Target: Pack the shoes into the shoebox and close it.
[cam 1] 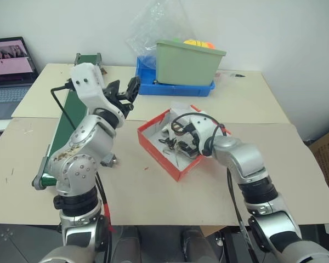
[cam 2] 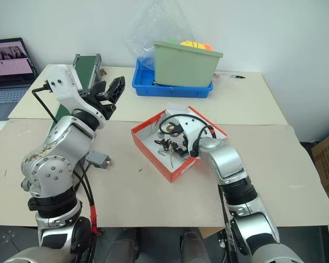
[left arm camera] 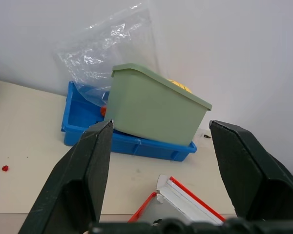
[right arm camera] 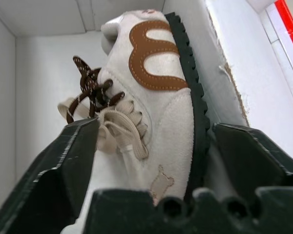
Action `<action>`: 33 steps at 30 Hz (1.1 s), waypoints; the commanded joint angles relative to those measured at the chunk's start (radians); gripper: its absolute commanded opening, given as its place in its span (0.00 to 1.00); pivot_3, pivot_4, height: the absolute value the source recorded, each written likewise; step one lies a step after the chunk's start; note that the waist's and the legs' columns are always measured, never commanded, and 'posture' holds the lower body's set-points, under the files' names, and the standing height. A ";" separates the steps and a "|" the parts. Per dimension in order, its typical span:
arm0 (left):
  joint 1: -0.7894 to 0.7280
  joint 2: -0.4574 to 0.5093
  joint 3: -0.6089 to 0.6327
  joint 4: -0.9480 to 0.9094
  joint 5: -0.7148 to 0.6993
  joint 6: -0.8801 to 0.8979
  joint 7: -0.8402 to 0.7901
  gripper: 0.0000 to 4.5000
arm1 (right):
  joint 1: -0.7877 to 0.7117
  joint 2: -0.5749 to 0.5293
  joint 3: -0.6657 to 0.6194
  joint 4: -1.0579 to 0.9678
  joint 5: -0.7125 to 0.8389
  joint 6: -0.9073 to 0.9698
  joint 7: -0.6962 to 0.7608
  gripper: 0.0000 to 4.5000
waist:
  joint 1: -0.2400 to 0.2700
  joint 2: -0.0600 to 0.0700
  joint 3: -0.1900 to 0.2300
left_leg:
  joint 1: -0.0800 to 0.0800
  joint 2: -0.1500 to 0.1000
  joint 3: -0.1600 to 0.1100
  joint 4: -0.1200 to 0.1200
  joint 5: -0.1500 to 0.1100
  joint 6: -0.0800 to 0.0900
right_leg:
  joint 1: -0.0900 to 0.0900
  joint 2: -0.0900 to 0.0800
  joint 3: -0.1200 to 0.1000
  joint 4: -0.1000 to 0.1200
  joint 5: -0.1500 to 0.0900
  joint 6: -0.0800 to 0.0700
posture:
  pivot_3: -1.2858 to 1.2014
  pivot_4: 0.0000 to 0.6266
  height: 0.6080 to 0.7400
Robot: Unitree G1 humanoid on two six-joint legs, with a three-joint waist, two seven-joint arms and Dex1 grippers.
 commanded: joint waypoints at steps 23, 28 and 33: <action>0.203 0.218 0.084 -0.172 0.359 0.114 0.083 0.74 | -0.206 -0.062 -0.200 0.101 0.356 -0.278 0.591 0.99 | -0.009 0.000 0.000 | 0.000 0.000 0.000 -0.001 0.000 0.000 | -0.001 0.000 0.000 0.000 0.000 0.000 | 0.52 0.24 1.00; 0.250 0.234 0.153 -0.240 0.404 0.141 0.071 0.74 | -0.219 -0.027 -0.147 0.173 0.339 -0.362 0.647 0.99 | -0.006 0.000 0.000 | 0.000 0.000 0.000 -0.001 0.000 0.000 | 0.000 0.000 0.000 0.000 0.000 0.000 | 0.52 0.24 1.00; 0.354 0.262 0.245 -0.239 0.451 0.090 0.009 0.74 | -0.213 -0.010 -0.115 0.206 0.319 -0.416 0.672 0.99 | -0.005 0.000 0.000 | 0.000 0.000 0.000 -0.001 0.000 0.000 | 0.000 0.000 0.000 0.000 0.000 0.000 | 0.52 0.24 1.00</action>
